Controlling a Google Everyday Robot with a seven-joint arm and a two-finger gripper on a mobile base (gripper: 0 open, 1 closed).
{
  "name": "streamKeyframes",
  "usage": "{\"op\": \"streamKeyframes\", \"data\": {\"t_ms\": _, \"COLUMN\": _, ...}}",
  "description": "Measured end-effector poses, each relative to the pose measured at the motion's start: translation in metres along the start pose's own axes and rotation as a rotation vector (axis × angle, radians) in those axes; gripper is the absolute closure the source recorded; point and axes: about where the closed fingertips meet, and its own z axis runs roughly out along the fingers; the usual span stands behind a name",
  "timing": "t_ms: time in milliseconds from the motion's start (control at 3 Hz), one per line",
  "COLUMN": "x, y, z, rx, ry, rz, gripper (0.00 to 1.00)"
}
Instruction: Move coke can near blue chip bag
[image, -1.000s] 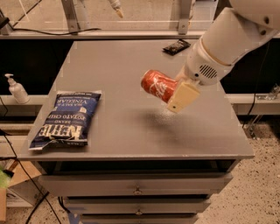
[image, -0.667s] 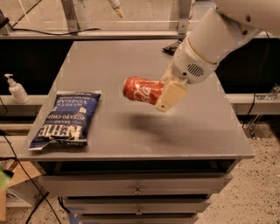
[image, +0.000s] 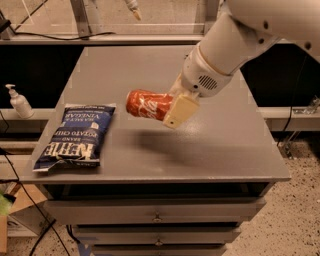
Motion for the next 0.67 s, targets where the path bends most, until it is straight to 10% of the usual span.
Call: {"op": "streamKeyframes", "data": {"t_ms": 667, "x": -0.045, "y": 0.01, "z": 0.065, "rx": -0.08, "ry": -0.043, "rz": -0.073, "gripper": 0.84}}
